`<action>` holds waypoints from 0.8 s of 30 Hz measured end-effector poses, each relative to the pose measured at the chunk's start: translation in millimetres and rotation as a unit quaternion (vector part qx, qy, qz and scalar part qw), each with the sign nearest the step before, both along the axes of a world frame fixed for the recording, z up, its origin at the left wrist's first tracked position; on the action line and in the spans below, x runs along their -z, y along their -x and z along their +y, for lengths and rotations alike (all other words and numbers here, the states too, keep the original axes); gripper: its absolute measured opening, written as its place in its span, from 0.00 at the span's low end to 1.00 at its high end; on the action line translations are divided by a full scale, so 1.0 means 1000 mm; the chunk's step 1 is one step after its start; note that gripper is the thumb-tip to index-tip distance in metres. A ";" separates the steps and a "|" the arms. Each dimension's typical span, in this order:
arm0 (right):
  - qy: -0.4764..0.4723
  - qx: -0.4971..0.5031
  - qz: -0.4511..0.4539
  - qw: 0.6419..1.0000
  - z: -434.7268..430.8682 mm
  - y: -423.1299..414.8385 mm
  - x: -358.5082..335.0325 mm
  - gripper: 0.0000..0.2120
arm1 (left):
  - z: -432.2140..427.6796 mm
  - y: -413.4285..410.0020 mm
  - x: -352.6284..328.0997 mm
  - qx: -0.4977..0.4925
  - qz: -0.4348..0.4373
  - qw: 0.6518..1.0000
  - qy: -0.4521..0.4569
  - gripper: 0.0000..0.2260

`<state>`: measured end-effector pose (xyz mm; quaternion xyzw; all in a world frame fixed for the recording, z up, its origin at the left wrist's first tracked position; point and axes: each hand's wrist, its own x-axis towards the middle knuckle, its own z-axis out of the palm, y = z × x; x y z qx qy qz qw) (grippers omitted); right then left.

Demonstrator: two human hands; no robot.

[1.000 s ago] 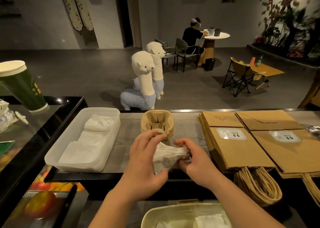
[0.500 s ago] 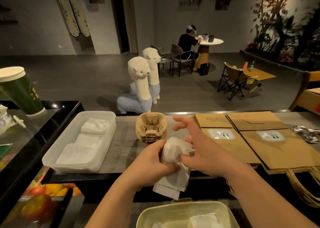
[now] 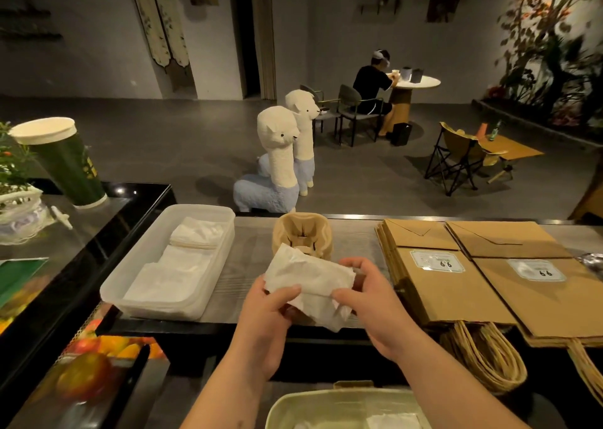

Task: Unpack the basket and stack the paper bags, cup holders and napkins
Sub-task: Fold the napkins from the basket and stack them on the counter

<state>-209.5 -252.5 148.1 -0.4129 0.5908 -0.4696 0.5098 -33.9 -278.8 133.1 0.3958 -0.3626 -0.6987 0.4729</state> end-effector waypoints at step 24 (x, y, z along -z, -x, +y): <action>0.112 0.179 0.026 0.977 -0.028 -0.028 0.031 0.09 | -0.017 0.002 0.018 0.026 -0.238 0.950 0.202 0.31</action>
